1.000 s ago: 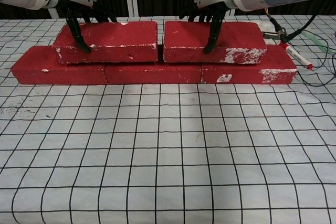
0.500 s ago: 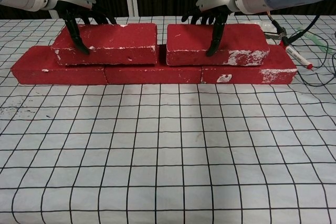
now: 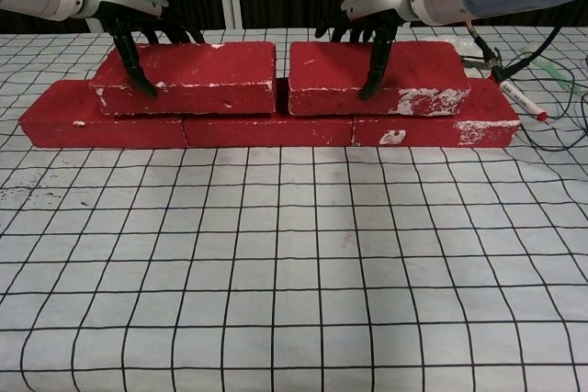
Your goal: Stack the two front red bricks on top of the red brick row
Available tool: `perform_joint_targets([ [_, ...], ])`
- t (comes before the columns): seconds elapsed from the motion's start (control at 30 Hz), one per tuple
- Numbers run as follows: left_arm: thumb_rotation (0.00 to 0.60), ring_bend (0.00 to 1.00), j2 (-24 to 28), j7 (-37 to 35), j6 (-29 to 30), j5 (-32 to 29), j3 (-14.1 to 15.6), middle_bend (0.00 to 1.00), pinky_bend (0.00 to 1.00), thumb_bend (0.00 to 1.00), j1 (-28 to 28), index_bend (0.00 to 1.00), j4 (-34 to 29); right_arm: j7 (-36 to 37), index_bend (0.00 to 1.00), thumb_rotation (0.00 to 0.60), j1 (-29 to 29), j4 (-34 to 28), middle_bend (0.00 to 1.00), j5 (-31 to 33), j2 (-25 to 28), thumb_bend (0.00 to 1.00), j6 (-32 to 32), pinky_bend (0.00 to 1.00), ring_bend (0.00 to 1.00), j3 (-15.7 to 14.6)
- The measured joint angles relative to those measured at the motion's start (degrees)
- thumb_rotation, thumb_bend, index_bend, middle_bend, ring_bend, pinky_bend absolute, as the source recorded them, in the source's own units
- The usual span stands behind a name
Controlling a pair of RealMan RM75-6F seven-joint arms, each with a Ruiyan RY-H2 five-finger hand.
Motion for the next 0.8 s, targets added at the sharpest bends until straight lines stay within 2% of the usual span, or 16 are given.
perform_joint_targets([
  [0.8, 0.6, 0.05, -0.22, -1.79, 0.06, 0.26, 2.22, 0.17, 0.15, 0.11, -1.35, 0.14, 1.03, -0.06, 0.06, 0.6, 0.64, 0.74, 0.14, 1.1, -0.12, 0.04, -0.81, 0.14, 0.1, -1.54],
])
